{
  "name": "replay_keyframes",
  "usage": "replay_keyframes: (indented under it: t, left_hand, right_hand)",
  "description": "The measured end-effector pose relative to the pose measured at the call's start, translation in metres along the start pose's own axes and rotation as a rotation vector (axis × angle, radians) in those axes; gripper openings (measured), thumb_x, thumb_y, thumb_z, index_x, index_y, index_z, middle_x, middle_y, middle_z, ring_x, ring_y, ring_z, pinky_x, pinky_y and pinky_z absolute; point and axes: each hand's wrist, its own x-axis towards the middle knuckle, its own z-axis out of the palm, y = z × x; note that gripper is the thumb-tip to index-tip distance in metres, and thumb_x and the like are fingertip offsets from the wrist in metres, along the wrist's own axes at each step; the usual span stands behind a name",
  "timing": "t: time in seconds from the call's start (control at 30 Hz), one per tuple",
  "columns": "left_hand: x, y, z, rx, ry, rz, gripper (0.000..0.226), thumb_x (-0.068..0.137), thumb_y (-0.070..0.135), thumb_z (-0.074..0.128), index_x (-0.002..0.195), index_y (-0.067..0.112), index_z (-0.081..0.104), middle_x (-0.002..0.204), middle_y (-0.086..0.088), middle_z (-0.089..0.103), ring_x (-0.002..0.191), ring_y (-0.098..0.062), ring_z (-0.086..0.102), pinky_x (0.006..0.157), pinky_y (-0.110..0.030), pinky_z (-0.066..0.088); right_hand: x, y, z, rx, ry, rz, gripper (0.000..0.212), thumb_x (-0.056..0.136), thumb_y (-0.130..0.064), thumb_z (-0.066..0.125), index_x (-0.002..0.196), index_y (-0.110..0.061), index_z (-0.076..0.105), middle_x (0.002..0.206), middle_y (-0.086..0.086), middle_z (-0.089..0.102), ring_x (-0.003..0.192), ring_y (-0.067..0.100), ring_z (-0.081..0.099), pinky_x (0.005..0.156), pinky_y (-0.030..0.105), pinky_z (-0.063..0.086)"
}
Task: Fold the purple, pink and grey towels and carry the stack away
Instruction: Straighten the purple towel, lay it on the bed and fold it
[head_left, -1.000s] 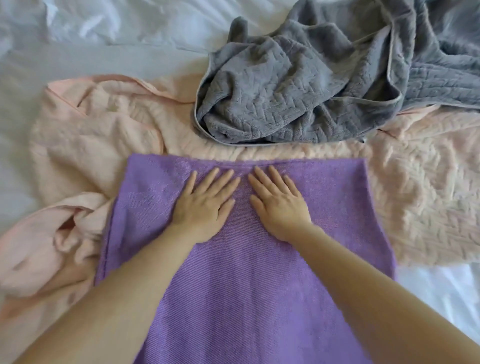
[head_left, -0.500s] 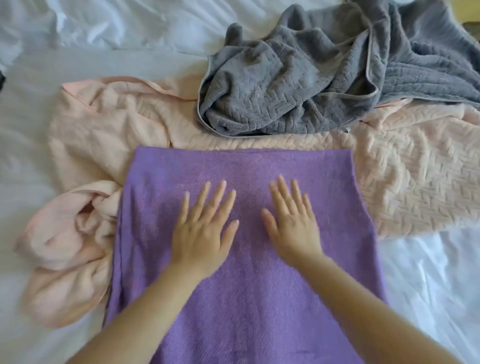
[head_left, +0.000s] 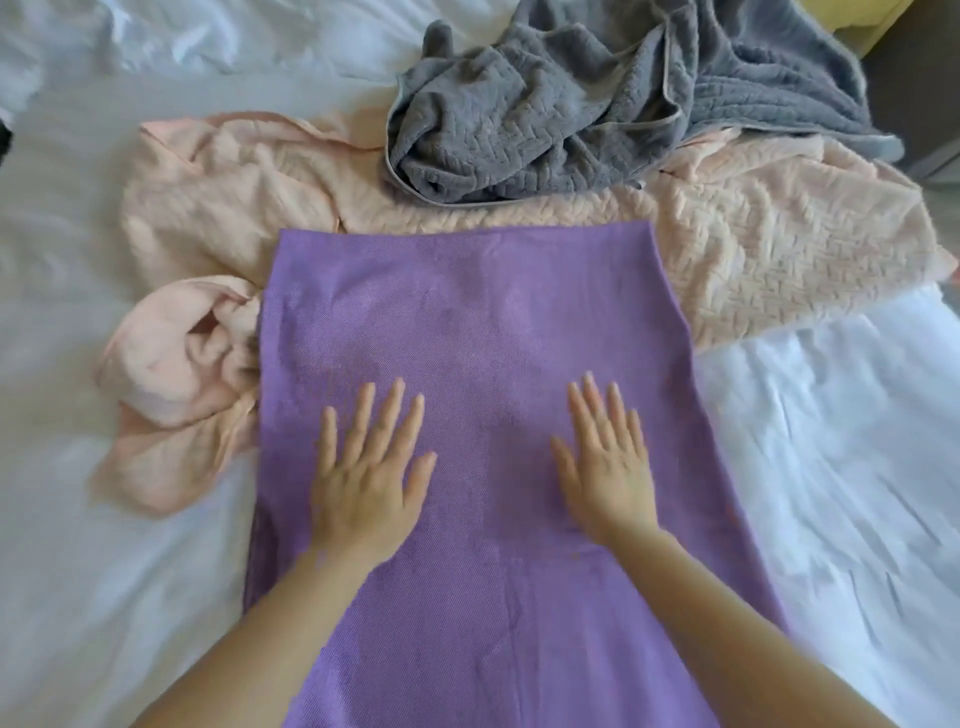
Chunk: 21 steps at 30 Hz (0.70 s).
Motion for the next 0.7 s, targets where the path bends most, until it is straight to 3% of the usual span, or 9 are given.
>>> replay_keyframes:
  t: [0.1,0.2,0.3,0.4,0.5,0.6,0.7]
  left_hand:
    - [-0.048,0.011,0.013,-0.052,-0.139,0.059,0.063,0.097,0.055,0.01,0.147,0.025,0.033,0.156,0.003,0.027,0.143,-0.023,0.029,0.116,-0.048,0.015]
    - [-0.064,-0.037,0.025,0.021,-0.153,-0.029,0.063,0.096,0.053,0.014,0.146,0.021,0.036,0.153,-0.001,0.034,0.141,-0.024,0.034,0.116,-0.045,0.019]
    - [-0.071,-0.069,0.022,0.048,-0.128,-0.124,0.061,0.094,0.047,0.022,0.145,0.018,0.039,0.152,-0.002,0.037,0.139,-0.024,0.037,0.114,-0.051,0.018]
    - [-0.081,-0.058,0.007,0.052,-0.023,-0.224,0.061,0.093,0.044,0.025,0.144,0.012,0.041,0.153,-0.007,0.035,0.141,-0.029,0.032,0.115,-0.056,0.011]
    - [-0.102,0.012,-0.003,-0.033,0.097,-0.088,0.06,0.095,0.045,0.031,0.147,0.015,0.035,0.155,-0.005,0.03,0.144,-0.028,0.026,0.116,-0.053,0.007]
    - [-0.157,0.066,0.005,-0.093,-0.059,0.085,0.061,0.097,0.054,0.016,0.148,0.025,0.033,0.155,0.004,0.027,0.143,-0.024,0.03,0.116,-0.049,0.016]
    - [-0.195,0.026,0.016,-0.039,-0.128,-0.044,0.061,0.095,0.051,0.019,0.144,0.02,0.04,0.152,-0.001,0.036,0.138,-0.027,0.038,0.112,-0.051,0.024]
  right_hand:
    - [-0.059,-0.014,0.023,-0.044,-0.136,-0.155,0.063,0.094,-0.054,0.025,0.149,-0.025,0.021,0.155,-0.011,0.016,0.145,0.018,0.016,0.117,0.033,0.003]
    - [-0.078,0.052,0.016,-0.167,-0.13,0.03,0.066,0.092,-0.059,0.015,0.15,-0.028,0.016,0.157,-0.011,0.015,0.146,0.012,0.012,0.119,0.035,0.004]
    - [-0.094,0.115,-0.004,-0.217,-0.106,0.228,0.067,0.093,-0.06,0.007,0.151,-0.028,0.01,0.159,-0.011,0.01,0.147,0.013,0.005,0.12,0.041,0.007]
    - [-0.106,0.107,-0.016,-0.187,0.002,0.324,0.063,0.097,-0.051,0.015,0.151,-0.019,0.016,0.159,-0.002,0.015,0.147,0.023,0.007,0.119,0.046,0.006]
    - [-0.125,0.031,-0.004,-0.036,0.076,0.099,0.063,0.092,-0.045,0.028,0.147,-0.014,0.03,0.155,0.004,0.027,0.144,0.027,0.019,0.116,0.045,0.012]
    - [-0.17,-0.019,0.029,-0.003,-0.082,-0.178,0.06,0.094,-0.051,0.029,0.147,-0.023,0.031,0.154,-0.006,0.027,0.144,0.019,0.019,0.117,0.04,0.015]
    - [-0.191,0.037,0.027,-0.095,-0.085,-0.098,0.059,0.096,-0.05,0.035,0.148,-0.023,0.03,0.154,-0.005,0.029,0.144,0.02,0.023,0.117,0.038,0.015]
